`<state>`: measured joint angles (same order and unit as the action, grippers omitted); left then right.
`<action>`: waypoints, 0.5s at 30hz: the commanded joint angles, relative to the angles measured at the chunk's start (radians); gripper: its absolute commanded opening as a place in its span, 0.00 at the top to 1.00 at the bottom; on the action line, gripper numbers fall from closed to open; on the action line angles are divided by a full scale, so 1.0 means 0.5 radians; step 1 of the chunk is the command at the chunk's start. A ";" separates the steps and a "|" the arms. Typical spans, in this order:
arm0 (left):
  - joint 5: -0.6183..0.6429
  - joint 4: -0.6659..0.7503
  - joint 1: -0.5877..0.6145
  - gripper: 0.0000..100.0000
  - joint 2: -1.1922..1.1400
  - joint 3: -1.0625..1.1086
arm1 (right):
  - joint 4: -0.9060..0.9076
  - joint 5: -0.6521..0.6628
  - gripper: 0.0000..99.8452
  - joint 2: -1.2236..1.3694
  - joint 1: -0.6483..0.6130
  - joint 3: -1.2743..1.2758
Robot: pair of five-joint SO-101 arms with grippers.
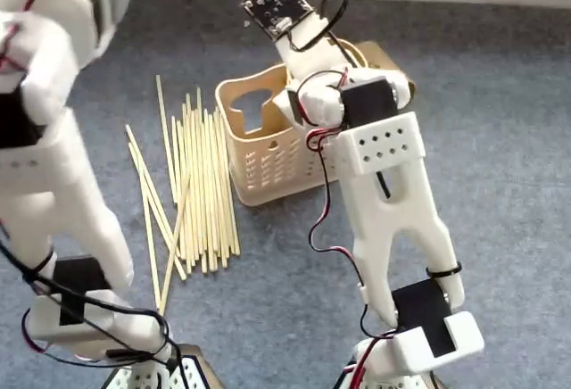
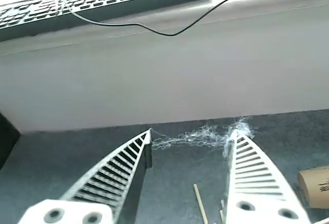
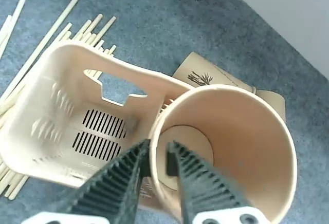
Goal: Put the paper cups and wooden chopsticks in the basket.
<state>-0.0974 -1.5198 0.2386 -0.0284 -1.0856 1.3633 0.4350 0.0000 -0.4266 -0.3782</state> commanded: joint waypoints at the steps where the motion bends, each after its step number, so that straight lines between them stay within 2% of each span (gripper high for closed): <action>1: -0.009 -0.129 0.072 0.75 0.094 -0.051 | 0.069 0.028 0.74 -0.035 0.066 -0.146; 5: -0.003 -0.341 0.063 0.75 0.087 -0.044 | 0.186 0.018 0.64 -0.149 0.069 -0.351; 10: 0.021 -0.384 -0.112 0.75 0.026 0.115 | 0.290 0.015 0.64 -0.339 0.069 -0.582; 15: 0.193 -0.408 -0.311 0.75 -0.008 0.290 | 0.296 -0.009 0.64 -0.443 0.023 -0.557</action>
<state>-0.0422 -1.7192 0.1373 -0.0361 -0.9628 1.5075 0.4396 -0.1780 -0.4066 -0.6452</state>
